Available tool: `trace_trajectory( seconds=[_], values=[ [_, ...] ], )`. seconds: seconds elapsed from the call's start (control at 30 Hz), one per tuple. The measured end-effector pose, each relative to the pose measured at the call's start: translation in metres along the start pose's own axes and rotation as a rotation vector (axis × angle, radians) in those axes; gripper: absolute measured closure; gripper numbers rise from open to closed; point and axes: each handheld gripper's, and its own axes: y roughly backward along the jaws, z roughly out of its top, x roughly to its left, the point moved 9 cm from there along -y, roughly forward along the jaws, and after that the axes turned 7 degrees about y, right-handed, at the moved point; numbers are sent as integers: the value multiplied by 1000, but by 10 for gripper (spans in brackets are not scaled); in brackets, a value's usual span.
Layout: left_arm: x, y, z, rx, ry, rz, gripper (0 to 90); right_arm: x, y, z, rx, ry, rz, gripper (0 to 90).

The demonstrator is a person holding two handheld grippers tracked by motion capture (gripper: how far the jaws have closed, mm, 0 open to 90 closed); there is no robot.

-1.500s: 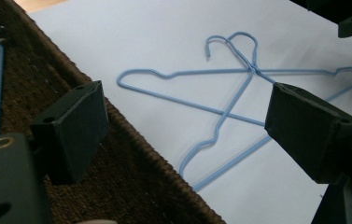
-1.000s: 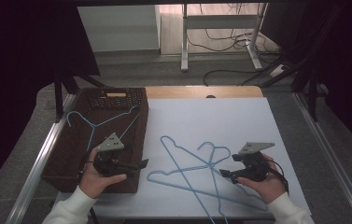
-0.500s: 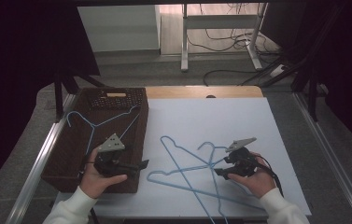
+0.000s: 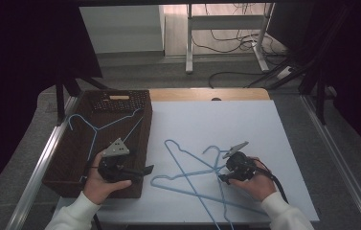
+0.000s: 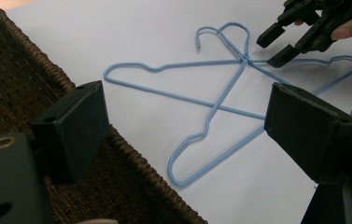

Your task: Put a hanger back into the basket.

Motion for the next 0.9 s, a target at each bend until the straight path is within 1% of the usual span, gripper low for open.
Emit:
trace_trajectory(
  seconds=[0.13, 0.3, 0.43, 0.6, 0.73, 0.8, 0.9],
  values=[
    [0, 0, 0, 1, -8, -2, 135, 0, -5, -2, 31, 12, -8, 518],
    [0, 0, 0, -1, -2, -3, 136, -1, -5, 0, 46, 14, -11, 577],
    [0, 0, 0, 2, -6, -4, 136, 2, -6, 2, 74, 32, -2, 668],
    [0, -1, -1, 7, -6, -4, 136, 0, -6, 4, 122, 19, 15, 741],
    [0, -1, -2, 7, -5, -3, 137, 4, -7, 5, 137, 52, 35, 861],
    [0, -1, -2, 7, -5, -3, 137, 5, -7, 6, 141, 69, 33, 866],
    [0, -2, -2, 8, -8, -3, 138, 4, -6, 5, 133, 77, 42, 871]
  ],
)
